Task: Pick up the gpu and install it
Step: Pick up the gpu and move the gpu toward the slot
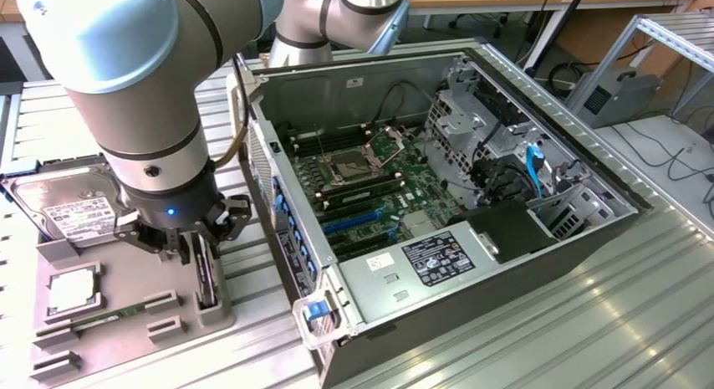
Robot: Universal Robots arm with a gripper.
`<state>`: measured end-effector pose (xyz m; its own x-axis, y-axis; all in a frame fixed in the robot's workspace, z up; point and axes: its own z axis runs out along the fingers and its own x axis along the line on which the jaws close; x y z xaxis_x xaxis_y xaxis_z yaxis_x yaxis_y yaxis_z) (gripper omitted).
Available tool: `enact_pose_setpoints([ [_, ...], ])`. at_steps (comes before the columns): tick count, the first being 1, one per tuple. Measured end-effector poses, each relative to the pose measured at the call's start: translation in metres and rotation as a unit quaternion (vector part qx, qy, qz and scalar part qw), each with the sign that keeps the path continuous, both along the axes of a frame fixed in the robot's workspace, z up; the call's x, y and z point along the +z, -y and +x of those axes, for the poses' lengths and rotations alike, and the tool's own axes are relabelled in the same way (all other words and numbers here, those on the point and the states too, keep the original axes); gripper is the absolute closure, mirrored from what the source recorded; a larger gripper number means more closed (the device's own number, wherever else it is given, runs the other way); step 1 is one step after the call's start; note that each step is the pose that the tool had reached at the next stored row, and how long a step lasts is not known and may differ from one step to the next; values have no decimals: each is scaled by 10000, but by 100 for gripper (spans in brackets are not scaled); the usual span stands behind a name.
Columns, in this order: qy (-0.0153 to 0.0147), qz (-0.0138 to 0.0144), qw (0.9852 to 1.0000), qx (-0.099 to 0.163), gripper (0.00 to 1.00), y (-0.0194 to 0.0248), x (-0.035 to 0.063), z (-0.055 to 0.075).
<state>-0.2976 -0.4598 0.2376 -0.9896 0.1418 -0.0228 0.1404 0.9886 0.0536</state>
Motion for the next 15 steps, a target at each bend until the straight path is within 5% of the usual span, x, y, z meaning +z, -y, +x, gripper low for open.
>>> enact_pose_setpoints([
  [5, 0, 0, 10000, 0, 59, 0, 0, 0],
  [9, 0, 0, 10000, 0, 72, 0, 0, 0],
  [15, 0, 0, 10000, 0, 72, 0, 0, 0],
])
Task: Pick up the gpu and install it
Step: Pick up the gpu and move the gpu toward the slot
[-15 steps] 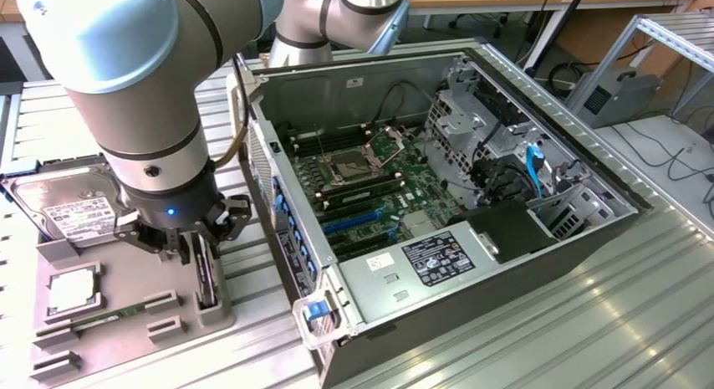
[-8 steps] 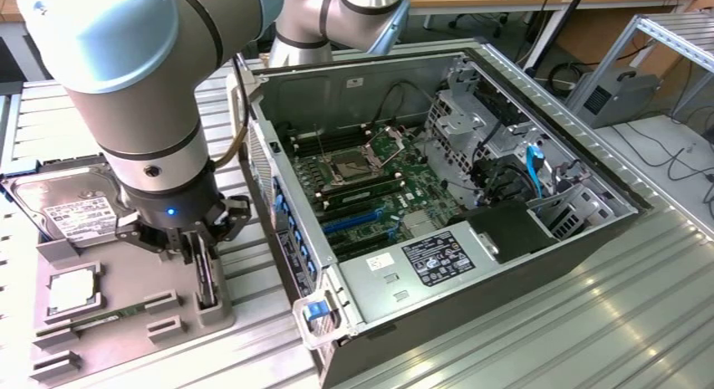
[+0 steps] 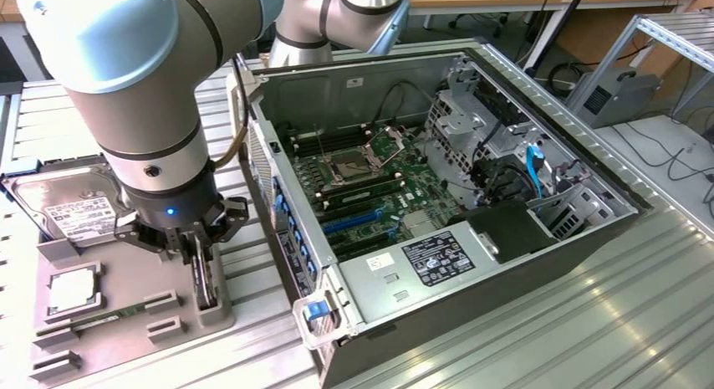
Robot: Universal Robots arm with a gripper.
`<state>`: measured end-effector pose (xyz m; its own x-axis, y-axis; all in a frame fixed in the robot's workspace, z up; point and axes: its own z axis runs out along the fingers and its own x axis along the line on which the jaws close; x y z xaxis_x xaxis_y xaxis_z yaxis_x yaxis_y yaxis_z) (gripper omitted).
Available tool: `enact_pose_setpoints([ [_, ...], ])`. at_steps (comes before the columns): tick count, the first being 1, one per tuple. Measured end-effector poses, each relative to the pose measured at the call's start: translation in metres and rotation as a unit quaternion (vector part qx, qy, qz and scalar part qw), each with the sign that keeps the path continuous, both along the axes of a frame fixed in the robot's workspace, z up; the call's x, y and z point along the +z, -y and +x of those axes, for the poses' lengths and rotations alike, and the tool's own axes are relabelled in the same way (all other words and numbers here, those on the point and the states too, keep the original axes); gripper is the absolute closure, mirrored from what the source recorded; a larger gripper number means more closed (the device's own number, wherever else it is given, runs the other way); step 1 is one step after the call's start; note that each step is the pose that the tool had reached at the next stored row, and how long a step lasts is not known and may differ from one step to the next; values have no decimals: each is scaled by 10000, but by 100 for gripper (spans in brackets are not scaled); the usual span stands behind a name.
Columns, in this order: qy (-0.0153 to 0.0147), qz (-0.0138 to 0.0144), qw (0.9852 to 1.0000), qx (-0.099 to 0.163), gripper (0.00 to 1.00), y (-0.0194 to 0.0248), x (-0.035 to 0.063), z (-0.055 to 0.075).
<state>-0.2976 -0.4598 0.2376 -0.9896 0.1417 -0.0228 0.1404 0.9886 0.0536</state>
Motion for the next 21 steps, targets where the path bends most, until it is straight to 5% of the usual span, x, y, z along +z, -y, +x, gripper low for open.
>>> enact_pose_setpoints([
  [21, 0, 0, 9995, 308, 72, 0, 0, 0],
])
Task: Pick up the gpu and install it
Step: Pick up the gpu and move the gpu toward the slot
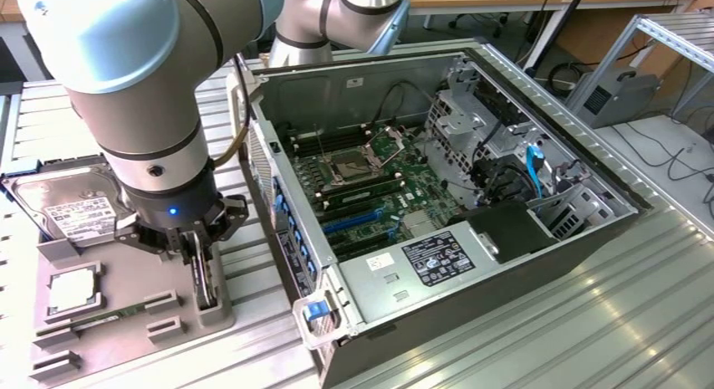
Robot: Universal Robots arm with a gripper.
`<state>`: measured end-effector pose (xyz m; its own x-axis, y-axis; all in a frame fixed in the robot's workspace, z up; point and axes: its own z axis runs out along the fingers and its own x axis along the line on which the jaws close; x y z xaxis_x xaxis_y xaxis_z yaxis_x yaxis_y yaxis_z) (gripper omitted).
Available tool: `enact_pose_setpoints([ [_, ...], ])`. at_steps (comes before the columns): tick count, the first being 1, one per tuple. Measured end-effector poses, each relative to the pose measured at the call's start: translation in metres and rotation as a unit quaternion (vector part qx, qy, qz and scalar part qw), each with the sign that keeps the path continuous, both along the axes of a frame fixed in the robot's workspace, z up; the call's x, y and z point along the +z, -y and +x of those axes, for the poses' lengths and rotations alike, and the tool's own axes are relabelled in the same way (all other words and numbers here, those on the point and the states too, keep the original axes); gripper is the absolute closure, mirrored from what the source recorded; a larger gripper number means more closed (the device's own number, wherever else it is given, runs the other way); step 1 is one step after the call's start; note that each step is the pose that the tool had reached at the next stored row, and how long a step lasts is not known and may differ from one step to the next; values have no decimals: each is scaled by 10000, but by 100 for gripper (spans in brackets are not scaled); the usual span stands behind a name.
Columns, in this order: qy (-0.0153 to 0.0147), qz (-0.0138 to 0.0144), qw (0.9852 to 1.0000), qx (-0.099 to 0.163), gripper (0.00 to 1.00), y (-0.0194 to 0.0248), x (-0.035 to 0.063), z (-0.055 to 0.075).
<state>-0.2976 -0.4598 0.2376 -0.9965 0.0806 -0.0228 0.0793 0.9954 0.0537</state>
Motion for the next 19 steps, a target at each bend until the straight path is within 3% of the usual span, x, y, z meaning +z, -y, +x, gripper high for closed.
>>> enact_pose_setpoints([
  [12, 0, 0, 10000, 4, 73, 0, 0, 0],
  [19, 1, 1, 9999, 149, 73, 0, -1, 4],
])
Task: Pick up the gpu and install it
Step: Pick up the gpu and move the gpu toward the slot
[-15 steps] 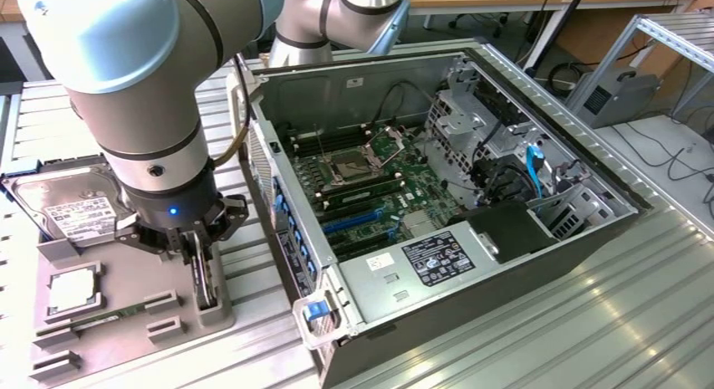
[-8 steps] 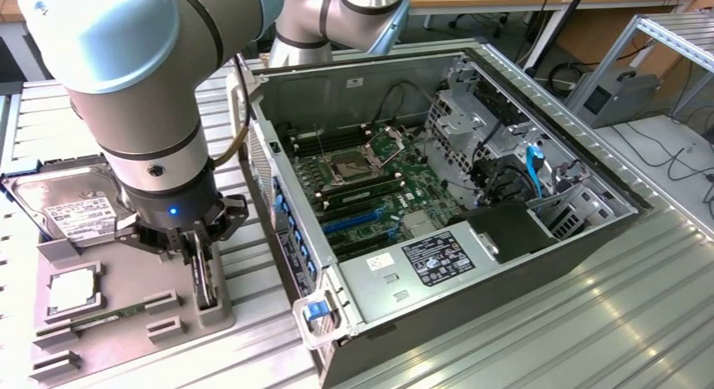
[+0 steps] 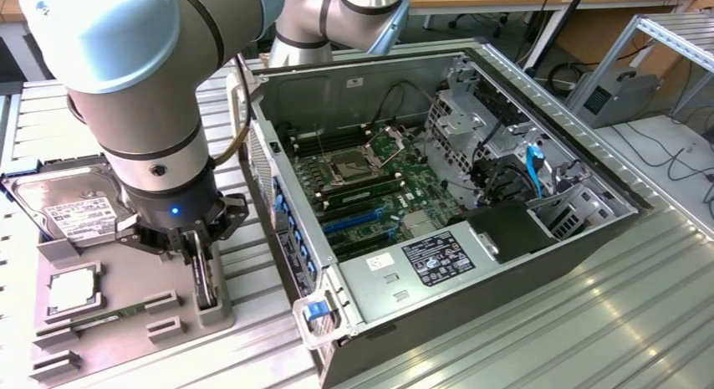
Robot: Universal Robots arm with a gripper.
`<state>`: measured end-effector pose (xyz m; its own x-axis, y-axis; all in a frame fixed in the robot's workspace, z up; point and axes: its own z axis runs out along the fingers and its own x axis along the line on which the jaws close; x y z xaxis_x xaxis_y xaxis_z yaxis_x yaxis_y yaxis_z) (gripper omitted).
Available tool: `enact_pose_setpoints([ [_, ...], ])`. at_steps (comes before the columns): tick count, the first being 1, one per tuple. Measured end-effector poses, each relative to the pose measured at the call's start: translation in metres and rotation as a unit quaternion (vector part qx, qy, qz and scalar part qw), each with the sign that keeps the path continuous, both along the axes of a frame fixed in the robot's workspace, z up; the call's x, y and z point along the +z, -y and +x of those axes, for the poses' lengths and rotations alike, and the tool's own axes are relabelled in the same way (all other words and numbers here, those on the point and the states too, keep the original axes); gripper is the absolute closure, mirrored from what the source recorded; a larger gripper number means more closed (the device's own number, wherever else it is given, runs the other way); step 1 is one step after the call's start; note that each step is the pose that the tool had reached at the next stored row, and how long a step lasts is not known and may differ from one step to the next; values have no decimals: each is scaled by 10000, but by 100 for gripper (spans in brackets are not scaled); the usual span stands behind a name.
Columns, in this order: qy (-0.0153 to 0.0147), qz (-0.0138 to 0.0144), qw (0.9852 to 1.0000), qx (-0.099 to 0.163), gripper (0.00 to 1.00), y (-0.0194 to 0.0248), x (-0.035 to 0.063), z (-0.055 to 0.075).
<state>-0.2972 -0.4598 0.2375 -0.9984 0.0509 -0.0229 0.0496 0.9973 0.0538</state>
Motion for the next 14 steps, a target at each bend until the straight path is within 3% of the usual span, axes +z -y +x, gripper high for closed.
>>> enact_pose_setpoints([
  [6, -1, -1, 10000, 4, 73, 0, 2, 0],
  [14, -1, -1, 10000, 4, 73, 0, 122, 0],
])
